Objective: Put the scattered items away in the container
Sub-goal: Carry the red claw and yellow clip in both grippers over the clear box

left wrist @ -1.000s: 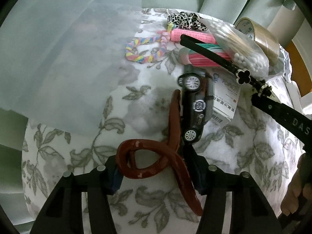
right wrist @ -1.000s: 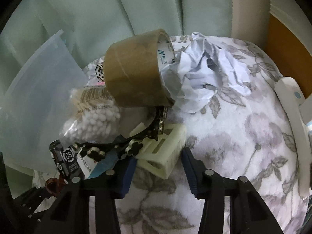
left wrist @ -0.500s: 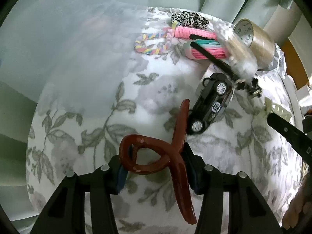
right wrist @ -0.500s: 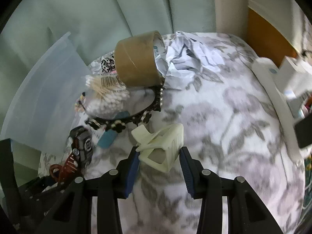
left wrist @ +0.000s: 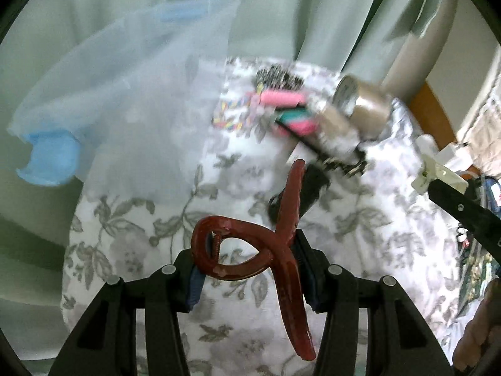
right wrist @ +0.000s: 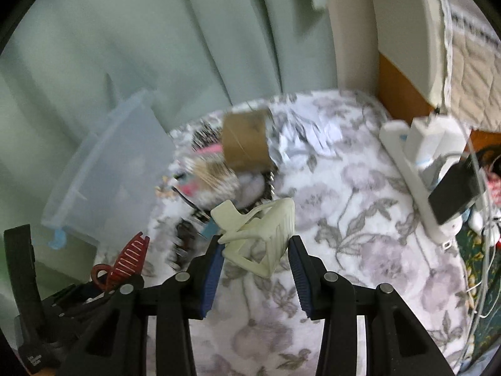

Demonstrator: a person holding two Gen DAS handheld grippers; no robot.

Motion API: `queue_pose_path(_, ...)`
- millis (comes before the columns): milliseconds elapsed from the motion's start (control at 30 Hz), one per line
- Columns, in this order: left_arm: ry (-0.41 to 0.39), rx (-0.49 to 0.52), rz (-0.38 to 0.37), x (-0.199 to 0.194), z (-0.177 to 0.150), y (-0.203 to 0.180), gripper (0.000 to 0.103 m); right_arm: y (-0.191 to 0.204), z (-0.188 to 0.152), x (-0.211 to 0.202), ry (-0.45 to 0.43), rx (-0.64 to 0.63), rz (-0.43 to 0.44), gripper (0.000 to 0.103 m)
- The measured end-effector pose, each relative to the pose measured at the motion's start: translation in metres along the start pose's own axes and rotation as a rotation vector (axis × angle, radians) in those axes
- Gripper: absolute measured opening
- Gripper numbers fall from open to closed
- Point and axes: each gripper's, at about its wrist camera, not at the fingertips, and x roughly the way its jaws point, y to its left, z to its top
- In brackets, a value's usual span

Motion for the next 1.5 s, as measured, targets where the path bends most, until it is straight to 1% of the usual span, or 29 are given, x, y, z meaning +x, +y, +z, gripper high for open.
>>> queue_pose_path(33,-0.015,0.002,-0.007,-0.003,0.008,-0.003,0.053,0.006,0.003,-0.006,-0.016,-0.007,0.004,0.045)
queue_pose_path(100,-0.048,0.001,-0.019,-0.017,0.012,-0.005,0.053,0.015,0.008,-0.019,-0.046,-0.022,0.015,0.045)
queue_pose_path(167,-0.081,-0.005,-0.032,-0.043,0.012,-0.001,0.053,0.026,0.012,-0.030,-0.074,-0.039,0.028,0.045)
queue_pose_path(367,-0.178,-0.026,-0.055,-0.084,0.023,0.016,0.053,0.065,0.027,-0.063,-0.165,-0.107,0.072,0.045)
queue_pose_path(500,-0.241,-0.046,-0.063,-0.103,0.033,0.030,0.053,0.094,0.035,-0.075,-0.198,-0.148,0.105,0.045)
queue_pose_path(667,-0.304,-0.090,-0.048,-0.120,0.042,0.056,0.053,0.129,0.041,-0.083,-0.220,-0.198,0.144,0.045)
queue_pose_path(900,-0.337,-0.168,-0.022,-0.128,0.050,0.097,0.053,0.171,0.047,-0.078,-0.221,-0.259,0.183,0.045)
queue_pose_path(1167,-0.346,-0.246,0.007,-0.121,0.056,0.140,0.053,0.209,0.049,-0.056,-0.179,-0.315,0.210,0.045)
queue_pose_path(1500,-0.316,-0.264,0.025,-0.100,0.069,0.166,0.053,0.230,0.052,-0.017,-0.108,-0.340,0.227,0.045)
